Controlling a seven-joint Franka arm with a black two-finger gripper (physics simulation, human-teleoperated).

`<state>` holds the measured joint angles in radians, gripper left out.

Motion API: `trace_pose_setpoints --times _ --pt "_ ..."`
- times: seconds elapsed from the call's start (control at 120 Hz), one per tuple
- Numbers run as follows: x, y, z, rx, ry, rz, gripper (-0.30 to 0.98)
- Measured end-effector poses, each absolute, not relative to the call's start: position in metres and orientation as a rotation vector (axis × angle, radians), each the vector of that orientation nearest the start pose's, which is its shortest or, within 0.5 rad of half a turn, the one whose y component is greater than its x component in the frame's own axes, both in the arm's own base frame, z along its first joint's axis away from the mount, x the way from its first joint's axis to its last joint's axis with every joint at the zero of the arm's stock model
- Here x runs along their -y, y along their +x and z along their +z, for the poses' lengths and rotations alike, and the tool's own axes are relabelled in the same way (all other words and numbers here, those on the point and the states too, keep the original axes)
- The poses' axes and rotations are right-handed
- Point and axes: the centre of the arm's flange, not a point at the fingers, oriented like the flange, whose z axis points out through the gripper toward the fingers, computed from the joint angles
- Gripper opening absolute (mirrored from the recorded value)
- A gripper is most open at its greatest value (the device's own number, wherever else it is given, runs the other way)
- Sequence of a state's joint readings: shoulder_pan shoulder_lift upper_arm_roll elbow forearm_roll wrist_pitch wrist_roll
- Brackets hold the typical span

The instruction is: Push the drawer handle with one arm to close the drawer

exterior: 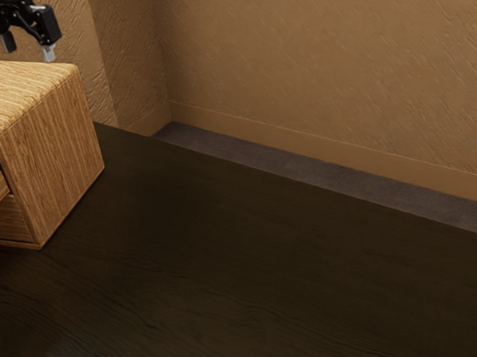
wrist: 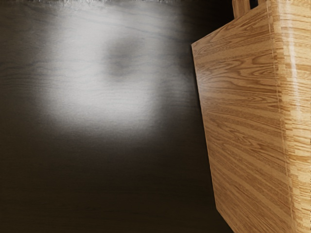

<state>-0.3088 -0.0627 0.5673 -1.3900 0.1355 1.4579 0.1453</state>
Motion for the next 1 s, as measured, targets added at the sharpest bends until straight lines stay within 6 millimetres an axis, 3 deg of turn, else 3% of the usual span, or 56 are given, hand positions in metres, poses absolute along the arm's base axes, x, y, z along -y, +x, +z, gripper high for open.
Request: trace_pose_setpoints --times 0.15,0.183,0.242,0.283,0.35,0.467,0.55,0.675,0.75,0.817,0.875,0.958,1.0 --pt "-0.171 0.491 0.729 0.213 -3.006 -0.145 0.67" --pt "-0.168 0.483 0.758 0.209 -2.991 -0.227 0.67" --pt "-0.147 0.449 0.840 0.165 -2.944 -0.474 0.67" --pt "-0.131 0.429 0.870 0.113 -2.933 -0.570 0.67" --pt "-0.122 0.416 0.886 0.082 -2.927 -0.615 0.67" --pt "-0.119 0.417 0.886 0.072 -2.927 -0.596 0.67" --pt "-0.117 0.424 0.865 0.058 -2.962 -0.513 0.67" --pt "-0.082 0.429 0.830 -0.080 -3.040 -0.405 0.67" --pt "-0.081 0.428 0.786 -0.115 -3.085 -0.312 0.67" --pt "-0.074 0.392 0.760 -0.121 -3.085 -0.306 0.67" --pt "-0.072 0.347 0.734 -0.127 -3.094 -0.327 0.67" --pt "-0.088 0.277 0.686 -0.040 -3.109 -0.346 0.67" --pt "-0.099 0.256 0.667 0.042 -3.111 -0.324 0.67"
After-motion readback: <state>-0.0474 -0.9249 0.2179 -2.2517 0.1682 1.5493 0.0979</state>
